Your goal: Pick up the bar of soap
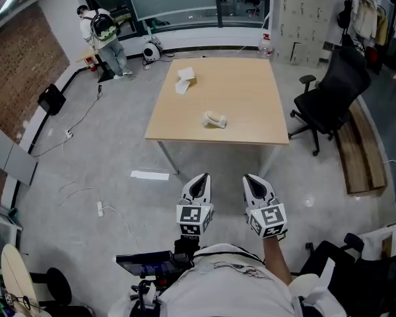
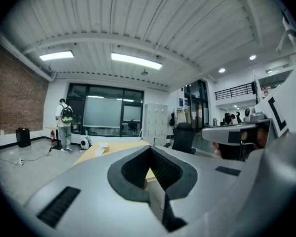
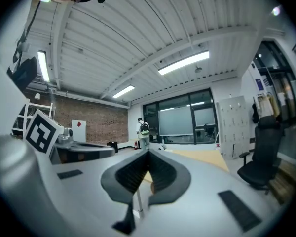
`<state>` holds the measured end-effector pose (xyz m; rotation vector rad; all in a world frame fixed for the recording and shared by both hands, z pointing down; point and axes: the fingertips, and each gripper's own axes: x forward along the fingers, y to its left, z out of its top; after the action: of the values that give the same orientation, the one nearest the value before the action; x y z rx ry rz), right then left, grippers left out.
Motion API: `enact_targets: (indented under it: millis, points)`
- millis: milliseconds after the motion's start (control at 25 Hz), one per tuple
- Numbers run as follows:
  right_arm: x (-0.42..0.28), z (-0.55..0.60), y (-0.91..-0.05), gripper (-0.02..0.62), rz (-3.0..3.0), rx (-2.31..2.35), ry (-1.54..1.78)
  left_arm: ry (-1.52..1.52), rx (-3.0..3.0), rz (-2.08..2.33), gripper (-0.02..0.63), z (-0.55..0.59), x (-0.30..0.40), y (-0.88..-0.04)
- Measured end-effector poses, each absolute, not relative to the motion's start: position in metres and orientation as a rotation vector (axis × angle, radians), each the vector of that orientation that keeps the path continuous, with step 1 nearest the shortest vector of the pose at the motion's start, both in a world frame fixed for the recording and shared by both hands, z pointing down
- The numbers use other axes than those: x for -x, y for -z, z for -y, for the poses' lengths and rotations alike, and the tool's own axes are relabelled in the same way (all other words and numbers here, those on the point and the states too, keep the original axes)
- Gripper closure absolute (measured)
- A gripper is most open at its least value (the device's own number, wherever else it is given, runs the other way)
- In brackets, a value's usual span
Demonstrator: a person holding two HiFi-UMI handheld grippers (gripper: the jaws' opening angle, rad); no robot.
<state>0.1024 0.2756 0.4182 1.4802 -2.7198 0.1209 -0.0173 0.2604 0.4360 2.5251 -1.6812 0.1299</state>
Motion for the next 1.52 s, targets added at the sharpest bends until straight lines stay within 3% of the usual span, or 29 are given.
enact_targets:
  millis: [720,1520]
  points:
    - [-0.117,-0.274,-0.467,0.591,2.695,-1.392,-0.327,-0.255,-2.438,1.636,0.606,-0.262,-0.011,-0.482]
    - [-0.067,-0.119,-0.457,0.591,2.64,-1.436,-0.275,-0.202,-2.51,1.599,0.606,-0.102,0.035,-0.463]
